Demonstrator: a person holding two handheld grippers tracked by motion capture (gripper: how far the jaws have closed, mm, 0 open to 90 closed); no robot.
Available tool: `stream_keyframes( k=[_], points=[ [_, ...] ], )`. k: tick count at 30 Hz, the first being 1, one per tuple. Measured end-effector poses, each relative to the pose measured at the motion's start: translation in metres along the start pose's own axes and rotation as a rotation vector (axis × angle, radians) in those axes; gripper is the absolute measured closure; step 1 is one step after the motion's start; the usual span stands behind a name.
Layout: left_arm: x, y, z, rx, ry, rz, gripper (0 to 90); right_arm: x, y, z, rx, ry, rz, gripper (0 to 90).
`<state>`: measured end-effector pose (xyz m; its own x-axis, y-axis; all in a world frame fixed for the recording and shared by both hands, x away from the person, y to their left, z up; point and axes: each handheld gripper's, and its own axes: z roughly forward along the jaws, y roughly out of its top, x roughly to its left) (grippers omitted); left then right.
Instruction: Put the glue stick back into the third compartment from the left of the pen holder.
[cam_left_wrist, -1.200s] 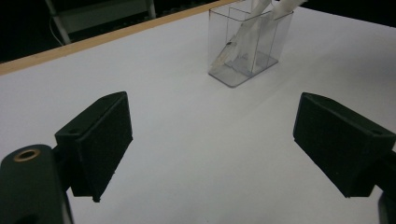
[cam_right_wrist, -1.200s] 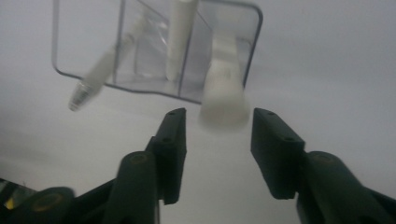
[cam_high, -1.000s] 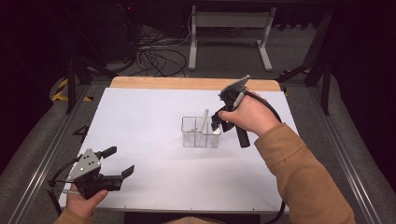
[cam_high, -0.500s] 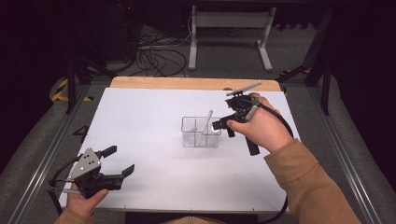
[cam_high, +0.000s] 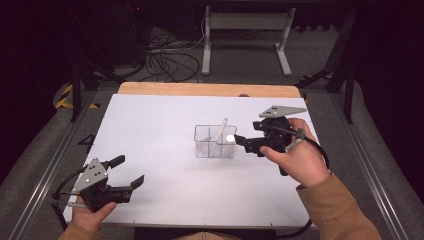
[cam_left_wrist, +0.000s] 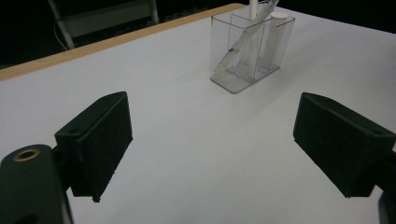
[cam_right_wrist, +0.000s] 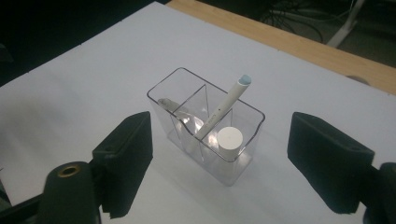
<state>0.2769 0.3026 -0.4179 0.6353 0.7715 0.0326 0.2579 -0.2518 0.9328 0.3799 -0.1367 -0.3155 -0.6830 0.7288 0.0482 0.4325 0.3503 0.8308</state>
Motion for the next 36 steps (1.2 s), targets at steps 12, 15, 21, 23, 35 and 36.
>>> stream_keyframes(
  k=[12,15,21,23,35,36],
  points=[
    [0.002,0.001,-0.001,-0.034,-0.003,-0.038,10.6,-0.008,-0.031,-0.014,-0.136,0.001,-0.099,22.7],
    [0.002,0.001,-0.002,-0.042,0.0,-0.035,10.6,-0.01,-0.041,-0.017,-0.168,0.009,-0.132,22.3],
    [0.003,0.0,-0.004,-0.051,-0.009,-0.026,9.8,-0.014,-0.063,-0.019,-0.207,0.033,-0.162,23.2],
    [0.003,0.001,-0.004,-0.051,-0.011,-0.023,9.1,-0.015,-0.07,-0.02,-0.223,0.038,-0.164,23.2],
    [0.002,0.0,-0.006,-0.053,0.002,0.002,8.1,-0.022,-0.099,-0.021,-0.296,0.047,-0.169,24.5],
    [0.002,0.0,-0.005,-0.053,0.004,0.005,8.1,-0.022,-0.103,-0.02,-0.286,0.04,-0.167,24.6]
  ],
)
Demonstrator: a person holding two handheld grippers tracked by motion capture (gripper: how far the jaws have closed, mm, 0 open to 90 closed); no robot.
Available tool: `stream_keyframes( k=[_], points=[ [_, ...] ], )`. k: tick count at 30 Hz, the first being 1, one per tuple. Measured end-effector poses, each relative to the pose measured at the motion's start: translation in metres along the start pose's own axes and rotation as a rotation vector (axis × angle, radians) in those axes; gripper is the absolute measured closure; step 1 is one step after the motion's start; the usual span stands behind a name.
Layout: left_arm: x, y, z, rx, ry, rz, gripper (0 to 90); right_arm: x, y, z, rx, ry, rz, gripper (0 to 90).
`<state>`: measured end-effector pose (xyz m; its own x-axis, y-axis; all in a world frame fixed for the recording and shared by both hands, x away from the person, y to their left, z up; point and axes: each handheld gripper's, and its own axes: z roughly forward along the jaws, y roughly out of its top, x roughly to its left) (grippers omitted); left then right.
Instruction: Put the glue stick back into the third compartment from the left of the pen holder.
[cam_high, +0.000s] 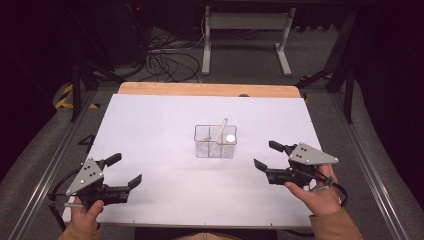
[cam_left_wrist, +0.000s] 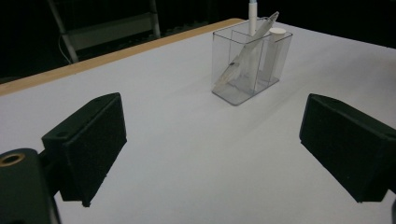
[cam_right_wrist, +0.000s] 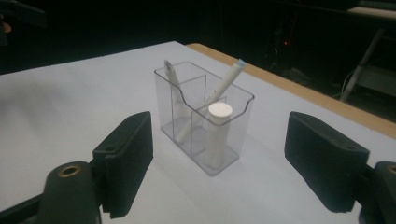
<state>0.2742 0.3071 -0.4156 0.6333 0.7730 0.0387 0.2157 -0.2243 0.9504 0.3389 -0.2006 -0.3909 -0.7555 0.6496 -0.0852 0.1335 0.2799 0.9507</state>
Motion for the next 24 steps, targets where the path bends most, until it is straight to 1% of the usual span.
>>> stream_keyframes(
  k=[2,4,6,7,10,13,16,18,21,23,24],
  points=[
    [0.0,0.0,0.0,0.003,-0.001,0.002,8.1,0.0,-0.007,0.001,0.015,-0.001,-0.005,24.7],
    [-0.001,0.0,0.0,0.002,-0.001,0.004,8.1,-0.001,-0.013,0.001,0.011,-0.001,-0.007,25.3],
    [-0.001,0.0,0.0,0.002,-0.001,0.006,8.1,-0.001,-0.018,0.002,0.022,-0.006,-0.016,25.3],
    [-0.001,0.0,0.0,0.001,-0.002,0.007,8.1,-0.001,-0.021,0.002,0.023,-0.006,-0.011,25.3],
    [0.0,-0.001,0.0,0.0,-0.003,0.008,8.0,0.0,-0.03,0.002,0.021,0.009,-0.008,26.2],
    [-0.001,-0.001,0.001,0.004,-0.006,0.013,8.0,0.001,-0.039,0.004,0.021,0.025,0.004,26.3],
    [-0.002,-0.002,0.002,0.005,-0.01,0.016,8.0,0.001,-0.05,0.006,0.017,0.026,0.025,27.2],
    [-0.002,-0.002,0.002,0.003,-0.011,0.018,8.0,0.002,-0.058,0.008,0.032,0.022,0.043,28.1],
    [-0.001,-0.003,0.002,0.004,-0.014,0.026,7.9,0.005,-0.069,0.012,0.057,0.035,0.06,28.2],
    [-0.002,-0.004,0.002,0.006,-0.014,0.024,7.9,0.005,-0.073,0.013,0.076,0.037,0.06,28.2],
    [-0.002,-0.004,0.003,0.008,-0.016,0.031,7.9,0.005,-0.073,0.014,0.078,0.038,0.061,28.3]
  ],
)
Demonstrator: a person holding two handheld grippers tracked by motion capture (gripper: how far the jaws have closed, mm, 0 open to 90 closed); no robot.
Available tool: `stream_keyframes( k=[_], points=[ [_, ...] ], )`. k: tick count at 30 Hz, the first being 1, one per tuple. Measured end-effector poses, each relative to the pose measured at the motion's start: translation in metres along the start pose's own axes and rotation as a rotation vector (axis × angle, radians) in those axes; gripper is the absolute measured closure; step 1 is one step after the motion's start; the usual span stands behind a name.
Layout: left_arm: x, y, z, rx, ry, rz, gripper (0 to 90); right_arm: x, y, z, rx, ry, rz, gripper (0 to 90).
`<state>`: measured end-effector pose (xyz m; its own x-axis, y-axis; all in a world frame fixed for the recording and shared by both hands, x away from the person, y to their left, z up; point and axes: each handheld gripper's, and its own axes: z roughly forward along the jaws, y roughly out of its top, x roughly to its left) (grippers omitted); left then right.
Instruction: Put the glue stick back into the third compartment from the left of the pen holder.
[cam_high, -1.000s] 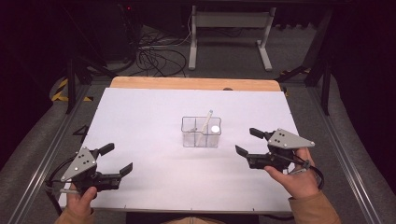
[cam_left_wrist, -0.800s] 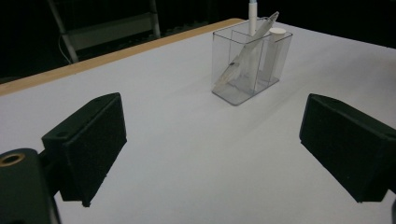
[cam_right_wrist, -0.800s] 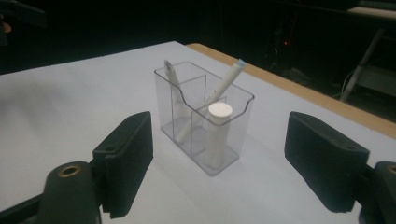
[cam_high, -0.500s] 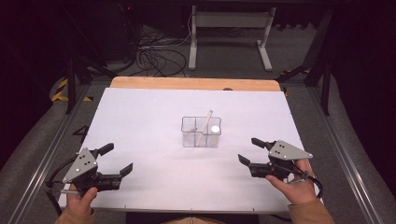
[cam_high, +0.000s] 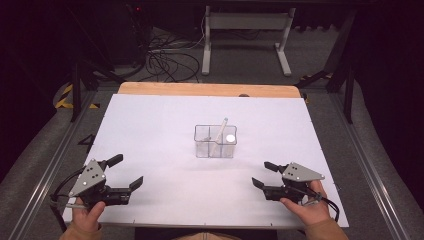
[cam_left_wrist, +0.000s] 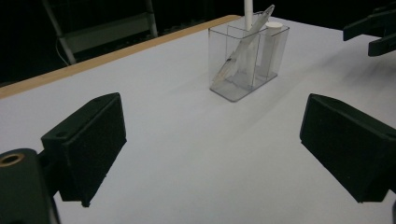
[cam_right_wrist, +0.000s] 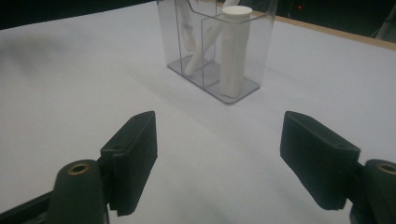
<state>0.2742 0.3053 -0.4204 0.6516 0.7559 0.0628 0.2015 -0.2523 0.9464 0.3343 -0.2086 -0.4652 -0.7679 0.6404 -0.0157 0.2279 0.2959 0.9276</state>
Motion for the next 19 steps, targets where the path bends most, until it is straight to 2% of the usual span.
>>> stream_keyframes(
  k=[9,15,19],
  points=[
    [-0.0017,-0.0026,-0.0003,0.002,0.004,0.009,7.8,-0.0036,0.0034,-0.0037,-0.012,0.003,0.016,28.2],
    [-0.0008,-0.0047,0.0015,0.01,-0.006,-0.018,7.8,-0.0039,0.0044,-0.0049,-0.015,-0.004,0.006,28.1],
    [0.0016,-0.0067,0.0024,0.011,-0.005,-0.013,7.7,-0.0045,0.0049,-0.0059,-0.019,-0.009,0.006,28.0]
  ],
)
